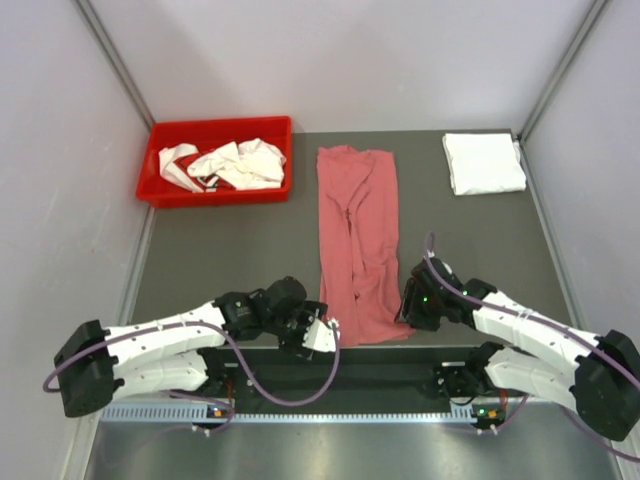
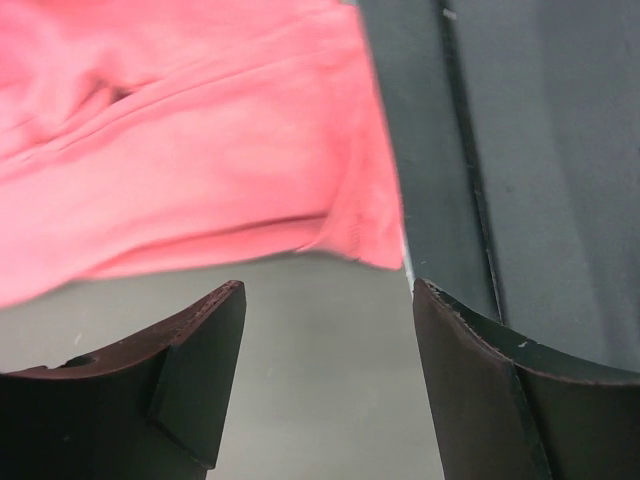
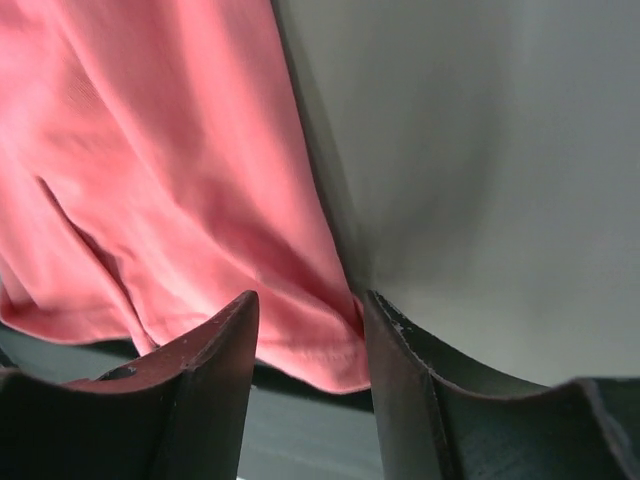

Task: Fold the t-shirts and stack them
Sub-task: Fold the tshirt

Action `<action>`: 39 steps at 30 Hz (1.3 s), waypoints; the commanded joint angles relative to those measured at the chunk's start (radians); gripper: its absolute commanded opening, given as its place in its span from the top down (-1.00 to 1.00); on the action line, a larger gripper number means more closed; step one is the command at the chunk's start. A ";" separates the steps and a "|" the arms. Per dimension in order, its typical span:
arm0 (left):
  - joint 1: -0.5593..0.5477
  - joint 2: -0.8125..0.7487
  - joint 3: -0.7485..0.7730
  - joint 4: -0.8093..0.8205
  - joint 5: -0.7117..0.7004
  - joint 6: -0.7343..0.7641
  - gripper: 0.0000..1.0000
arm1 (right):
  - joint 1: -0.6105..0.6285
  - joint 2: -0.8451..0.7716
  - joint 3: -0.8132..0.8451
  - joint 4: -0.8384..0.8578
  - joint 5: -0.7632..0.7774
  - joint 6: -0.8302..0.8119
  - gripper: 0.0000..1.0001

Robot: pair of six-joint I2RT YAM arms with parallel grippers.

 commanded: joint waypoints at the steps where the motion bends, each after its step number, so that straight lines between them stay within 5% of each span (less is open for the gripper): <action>1: -0.030 0.003 -0.069 0.174 0.043 0.112 -0.48 | 0.043 -0.025 -0.029 -0.040 -0.048 0.069 0.07; 11: -0.091 0.096 -0.142 0.283 0.006 0.174 -0.40 | 0.089 -0.012 -0.063 -0.030 -0.094 0.084 0.09; 16: -0.131 0.119 -0.176 0.306 -0.011 0.151 0.13 | 0.090 -0.026 -0.101 0.005 -0.134 0.092 0.22; 18: -0.134 0.126 -0.178 0.308 -0.011 0.134 0.31 | 0.089 -0.028 -0.107 0.024 -0.141 0.098 0.46; 21: -0.134 0.130 -0.170 0.320 -0.038 0.105 1.00 | 0.089 -0.034 -0.089 0.041 -0.161 0.092 0.81; 23: -0.134 0.129 -0.156 0.322 -0.068 0.082 1.00 | 0.090 -0.046 -0.069 0.023 -0.164 0.084 1.00; 31: -0.096 0.071 -0.055 0.308 -0.249 -0.053 1.00 | 0.046 0.006 0.176 -0.088 -0.124 -0.052 1.00; 39: 0.200 0.184 0.120 0.342 -0.167 -0.109 1.00 | -0.166 0.242 0.463 -0.036 -0.111 -0.309 1.00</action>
